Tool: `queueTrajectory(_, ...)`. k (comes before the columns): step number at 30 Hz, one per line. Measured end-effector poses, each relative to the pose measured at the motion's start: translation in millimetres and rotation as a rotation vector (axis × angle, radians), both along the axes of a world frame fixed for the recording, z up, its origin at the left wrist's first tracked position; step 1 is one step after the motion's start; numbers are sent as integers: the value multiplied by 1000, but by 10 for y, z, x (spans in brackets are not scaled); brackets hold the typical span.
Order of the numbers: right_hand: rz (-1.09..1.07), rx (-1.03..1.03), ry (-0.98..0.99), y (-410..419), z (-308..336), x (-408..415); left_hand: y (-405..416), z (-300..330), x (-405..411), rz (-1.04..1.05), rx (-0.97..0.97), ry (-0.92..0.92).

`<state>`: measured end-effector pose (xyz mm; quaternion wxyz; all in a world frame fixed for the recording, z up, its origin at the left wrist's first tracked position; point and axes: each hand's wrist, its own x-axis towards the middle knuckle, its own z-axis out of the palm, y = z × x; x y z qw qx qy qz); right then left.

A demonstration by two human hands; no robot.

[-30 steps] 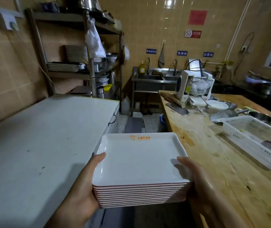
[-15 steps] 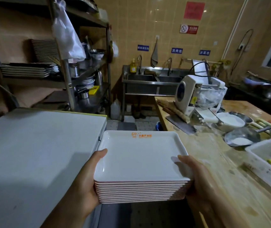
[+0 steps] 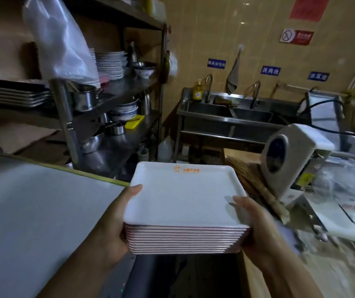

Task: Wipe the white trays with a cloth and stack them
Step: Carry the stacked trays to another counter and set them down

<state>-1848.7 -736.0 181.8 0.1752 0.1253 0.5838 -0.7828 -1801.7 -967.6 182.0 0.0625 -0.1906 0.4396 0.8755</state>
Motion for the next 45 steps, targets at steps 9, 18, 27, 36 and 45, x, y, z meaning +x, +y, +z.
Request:
queueTrajectory(9,11,-10,26,-326,-135,-1823,-361,-199,-1859,-23,77,-4)
queueTrajectory(18,-46,-35,36,-783,-31,-3619,-809,23,-3654,-63,83,-2)
queueTrajectory(27,56,-76,96,-1095,-64,-5417,-1023,18,-5217,57,27,5)
queueTrajectory(36,224,-80,59,-1358,66,-7129,-1148,64,-6606,159,57,-14)
queueTrajectory(45,339,-89,89,-2122,105,-8478,-1779,31,-7722,300,23,-20)
